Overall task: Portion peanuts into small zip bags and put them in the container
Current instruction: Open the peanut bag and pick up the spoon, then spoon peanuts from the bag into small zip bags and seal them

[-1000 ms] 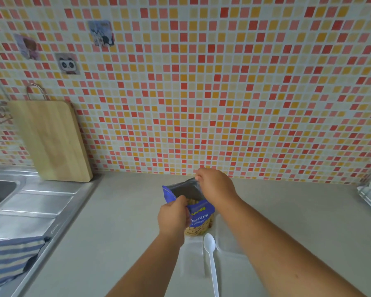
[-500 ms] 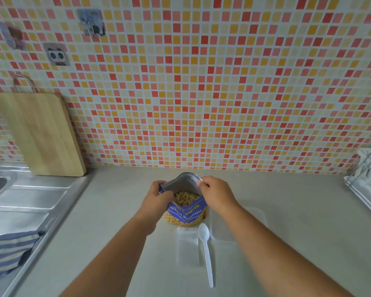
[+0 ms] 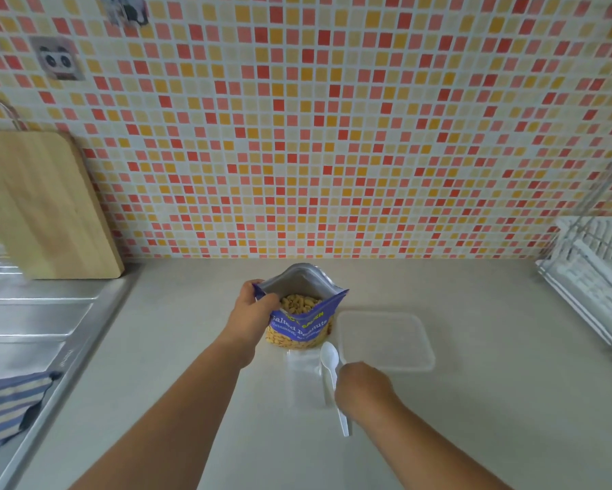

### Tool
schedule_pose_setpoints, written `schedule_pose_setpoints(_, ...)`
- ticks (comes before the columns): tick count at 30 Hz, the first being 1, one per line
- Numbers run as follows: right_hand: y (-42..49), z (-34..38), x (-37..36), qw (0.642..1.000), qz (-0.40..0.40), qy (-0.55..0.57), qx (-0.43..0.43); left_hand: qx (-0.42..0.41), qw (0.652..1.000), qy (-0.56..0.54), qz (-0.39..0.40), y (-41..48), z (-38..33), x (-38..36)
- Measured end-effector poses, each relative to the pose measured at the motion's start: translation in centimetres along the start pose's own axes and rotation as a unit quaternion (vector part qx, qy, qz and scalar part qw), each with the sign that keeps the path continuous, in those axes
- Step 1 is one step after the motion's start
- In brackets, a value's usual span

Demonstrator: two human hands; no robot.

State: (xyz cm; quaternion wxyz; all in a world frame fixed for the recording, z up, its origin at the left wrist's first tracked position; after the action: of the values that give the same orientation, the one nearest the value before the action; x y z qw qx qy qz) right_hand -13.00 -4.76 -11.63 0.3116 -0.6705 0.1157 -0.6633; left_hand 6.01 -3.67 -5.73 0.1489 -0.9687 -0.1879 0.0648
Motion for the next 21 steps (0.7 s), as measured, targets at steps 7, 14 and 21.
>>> schedule_pose_setpoints(7,-1.0,0.5,-0.8,0.999,-0.040,0.016,-0.033,0.000,1.000,0.012,0.016,0.4,0.5,0.3)
schedule_pose_setpoints(14,-7.0,-3.1,12.1,0.987,-0.137,0.047,-0.067,0.004,0.999,0.015,0.043,0.7,0.5,0.4)
schedule_pose_setpoints(21,-7.5,4.7,20.7,0.969,-0.224,-0.086,0.059,0.002,0.999,0.028,0.033,0.5,0.5,0.6)
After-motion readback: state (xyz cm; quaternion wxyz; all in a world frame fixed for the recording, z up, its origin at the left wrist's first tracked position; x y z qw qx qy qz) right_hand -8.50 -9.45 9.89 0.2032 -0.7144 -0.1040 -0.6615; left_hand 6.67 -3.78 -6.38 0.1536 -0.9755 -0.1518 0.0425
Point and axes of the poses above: each hand's wrist, its own y-axis towards the middle knuckle, its own x-axis out of the back of the hand, z = x × y, the point moved 9 cm from there along y, towards the middle knuckle, and after that the axes turned 4 degrees about z, right-handed, at the moved point
